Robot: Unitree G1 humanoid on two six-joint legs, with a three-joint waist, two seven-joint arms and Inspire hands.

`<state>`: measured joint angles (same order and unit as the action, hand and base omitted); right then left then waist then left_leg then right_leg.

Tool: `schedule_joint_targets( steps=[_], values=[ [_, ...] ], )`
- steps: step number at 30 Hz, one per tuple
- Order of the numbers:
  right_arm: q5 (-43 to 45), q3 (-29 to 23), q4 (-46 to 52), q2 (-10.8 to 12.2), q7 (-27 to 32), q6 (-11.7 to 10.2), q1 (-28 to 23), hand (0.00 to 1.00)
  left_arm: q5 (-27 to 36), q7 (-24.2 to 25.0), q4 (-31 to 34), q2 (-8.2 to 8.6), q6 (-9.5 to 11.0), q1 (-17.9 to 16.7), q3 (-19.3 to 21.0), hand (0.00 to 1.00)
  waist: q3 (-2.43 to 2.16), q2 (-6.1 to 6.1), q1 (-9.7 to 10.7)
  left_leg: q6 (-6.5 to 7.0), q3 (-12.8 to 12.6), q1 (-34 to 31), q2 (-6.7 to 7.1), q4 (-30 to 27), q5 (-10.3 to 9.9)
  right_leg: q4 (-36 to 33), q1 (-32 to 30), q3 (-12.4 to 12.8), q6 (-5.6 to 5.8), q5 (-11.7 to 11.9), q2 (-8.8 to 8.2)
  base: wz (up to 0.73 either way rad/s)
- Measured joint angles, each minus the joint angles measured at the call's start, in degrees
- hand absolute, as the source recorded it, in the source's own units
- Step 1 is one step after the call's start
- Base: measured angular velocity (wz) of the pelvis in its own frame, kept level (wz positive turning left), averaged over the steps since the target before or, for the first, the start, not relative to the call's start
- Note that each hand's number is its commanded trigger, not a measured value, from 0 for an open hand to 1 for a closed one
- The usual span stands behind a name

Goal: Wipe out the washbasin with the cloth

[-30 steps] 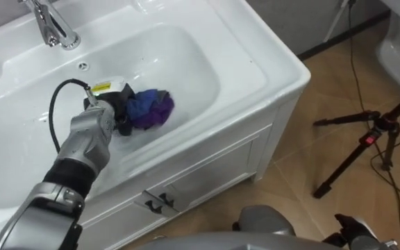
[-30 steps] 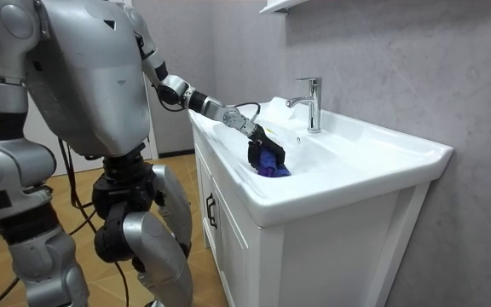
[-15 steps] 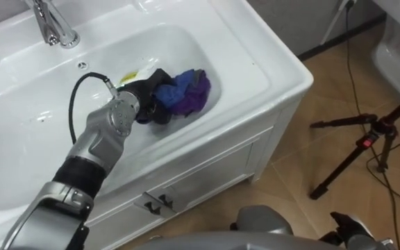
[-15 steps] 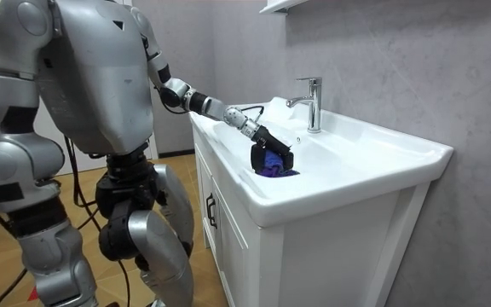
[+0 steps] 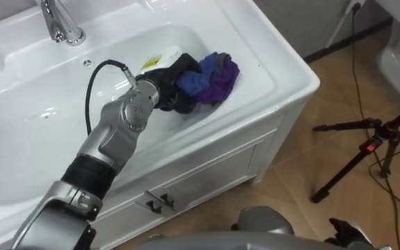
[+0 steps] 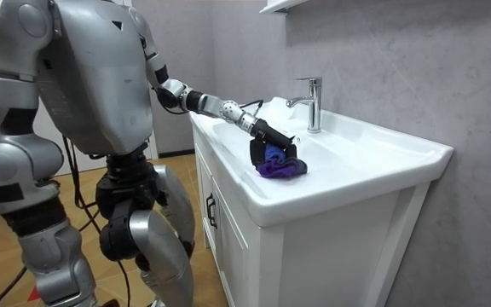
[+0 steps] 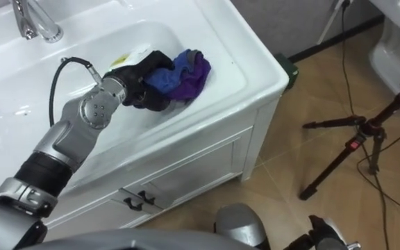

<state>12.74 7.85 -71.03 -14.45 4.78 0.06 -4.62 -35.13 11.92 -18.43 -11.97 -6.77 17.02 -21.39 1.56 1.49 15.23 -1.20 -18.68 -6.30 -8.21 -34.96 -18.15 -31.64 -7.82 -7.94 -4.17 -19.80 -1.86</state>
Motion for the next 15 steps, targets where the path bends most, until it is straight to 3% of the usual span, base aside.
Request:
schedule_joint_targets(
  steps=[8, 15],
  values=[
    [2.5, -0.1, 0.0, 0.0, -0.2, 0.3, -0.6, 0.0, -2.1, -0.3, 0.2, 0.86, 0.0, -1.1, -0.1, 1.0, 0.07, -0.12, 0.0, -0.01, -0.1, 1.7, -0.04, -0.5, 0.0, -0.2, 1.7, 0.3, -0.04, -0.4, 0.0, -0.02],
    [2.3, -0.2, 0.2, 0.0, -0.2, 2.5, -1.7, 0.0, -5.6, -3.7, -3.0, 0.33, 1.1, -5.0, 1.4, 1.0, 0.09, -0.82, -1.4, -0.13, -0.3, 3.1, -0.34, -1.4, 0.1, -0.2, 2.7, 2.4, -0.27, -0.7, 0.72, -0.17]
  ],
)
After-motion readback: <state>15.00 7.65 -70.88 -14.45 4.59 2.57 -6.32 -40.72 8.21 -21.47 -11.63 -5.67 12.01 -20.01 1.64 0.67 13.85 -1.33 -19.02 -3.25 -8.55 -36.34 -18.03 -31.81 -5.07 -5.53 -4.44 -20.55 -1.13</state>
